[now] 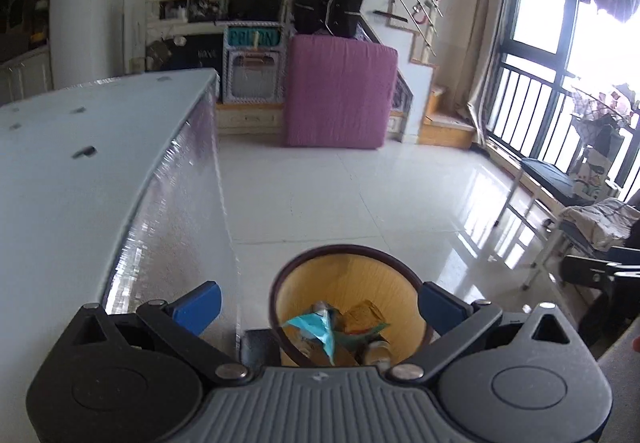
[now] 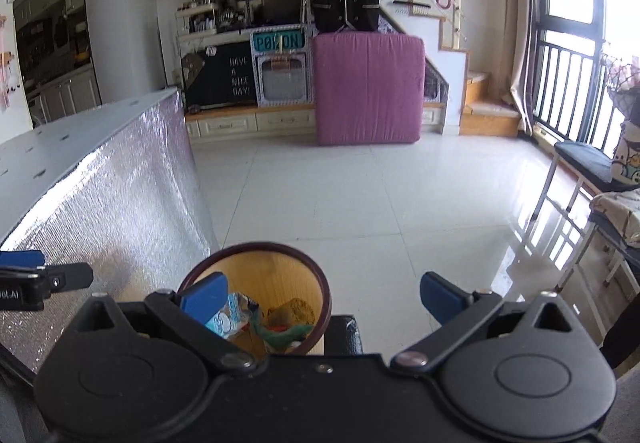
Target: Collect trash
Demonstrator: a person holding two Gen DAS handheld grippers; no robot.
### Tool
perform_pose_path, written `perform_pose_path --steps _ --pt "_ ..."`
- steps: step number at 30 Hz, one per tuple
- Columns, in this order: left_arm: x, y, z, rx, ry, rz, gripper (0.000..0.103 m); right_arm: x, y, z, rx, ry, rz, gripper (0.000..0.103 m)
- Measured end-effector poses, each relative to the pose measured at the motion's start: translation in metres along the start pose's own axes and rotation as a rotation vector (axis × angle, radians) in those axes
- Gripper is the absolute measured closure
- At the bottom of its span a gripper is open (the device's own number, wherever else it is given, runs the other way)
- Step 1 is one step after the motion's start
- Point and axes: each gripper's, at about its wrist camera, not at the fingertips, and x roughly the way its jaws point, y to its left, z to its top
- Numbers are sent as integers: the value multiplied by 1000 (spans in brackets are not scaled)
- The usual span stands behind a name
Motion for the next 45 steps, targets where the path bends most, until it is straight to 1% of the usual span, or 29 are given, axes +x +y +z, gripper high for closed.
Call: perform_pose_path --steps 2,6,17,21,26,45 --pt "-5 0 0 0 -27 36 0 -5 1 0 -12 -20 -5 0" --pt "-10 1 0 -10 -30 46 0 -11 4 -3 -24 -35 -11 0" --pt "-16 5 -10 -7 0 44 0 -14 4 -3 -10 -51 7 0" --pt "-17 5 -11 -5 -2 48 0 -15 9 -3 -25 -57 16 0" --pt "-17 3 -12 1 3 50 0 -13 12 -4 -35 -43 22 0" --pt "-19 1 -12 -6 5 52 0 -13 10 -2 -37 -47 24 0"
